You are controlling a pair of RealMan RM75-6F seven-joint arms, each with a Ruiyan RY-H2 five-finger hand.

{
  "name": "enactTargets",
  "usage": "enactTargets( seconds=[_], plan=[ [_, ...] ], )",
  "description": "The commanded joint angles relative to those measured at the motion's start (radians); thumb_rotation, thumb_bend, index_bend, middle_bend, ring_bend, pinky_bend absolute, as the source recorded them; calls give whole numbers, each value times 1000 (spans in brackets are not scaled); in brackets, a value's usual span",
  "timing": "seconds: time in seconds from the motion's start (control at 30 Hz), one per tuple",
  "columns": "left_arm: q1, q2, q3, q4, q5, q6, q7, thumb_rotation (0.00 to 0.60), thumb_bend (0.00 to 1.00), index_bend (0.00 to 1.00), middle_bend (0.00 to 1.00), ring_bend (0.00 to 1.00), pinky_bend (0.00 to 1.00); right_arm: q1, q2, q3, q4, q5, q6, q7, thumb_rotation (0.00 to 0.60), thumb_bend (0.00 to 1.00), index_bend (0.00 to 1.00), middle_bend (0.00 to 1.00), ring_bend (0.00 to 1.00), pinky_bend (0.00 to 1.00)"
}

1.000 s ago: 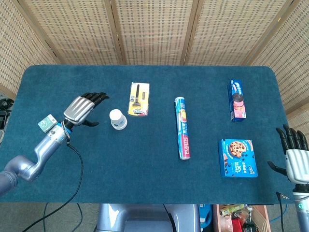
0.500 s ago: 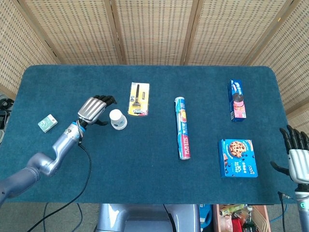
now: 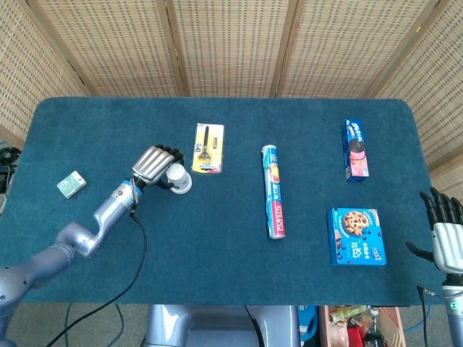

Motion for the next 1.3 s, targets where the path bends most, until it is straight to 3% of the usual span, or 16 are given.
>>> enactTargets(
  seconds=[0.03,0.2,0.33,0.4,0.47,0.5,0.6,0.73,0.83,1.07,1.3],
  plan=[
    [2,2,2,0,-9,1,4,600,176,535,472,448,414,0,0,0,1,1,-2,3,600,0,0,0,0,0],
    [28,51,-4,-50,-21,44,-42,600,177,569,506,477,435,0,1,-2,1,-1,-2,7,600,0,0,0,0,0],
    [80,99,-26,-107,-30,146,-202,600,176,571,506,477,435,0,1,-4,1,-7,0,7,600,0,0,0,0,0],
    [116,125,-47,-146,-49,193,-368,600,176,571,506,477,435,1,0,-6,2,-15,4,6,600,0,0,0,0,0],
    [161,153,-77,-208,-88,214,-610,600,175,571,507,477,435,3,-1,-11,1,-30,10,5,600,0,0,0,0,0],
    [179,179,-83,-254,-99,197,-771,600,176,571,508,477,435,4,-1,-16,2,-51,22,17,600,0,0,0,0,0],
    [196,229,-81,-308,-88,159,-1054,600,176,573,514,478,435,7,0,-27,19,-104,54,55,600,0,0,0,0,0],
    [193,231,-55,-297,-41,131,-1255,600,175,573,517,477,435,21,2,-31,70,-179,108,81,600,0,0,0,0,0],
    [172,213,-41,-293,-10,118,-1326,600,175,573,518,478,435,48,-12,-27,125,-238,150,141,600,0,25,0,0,0],
    [114,173,-45,-331,10,88,-1358,600,177,573,518,477,435,130,-65,-13,298,-353,243,244,600,3,275,103,26,108],
    [64,138,-67,-386,-10,50,-1327,600,176,573,518,478,435,226,-55,-4,328,-426,259,263,600,85,384,166,92,165]
  ],
)
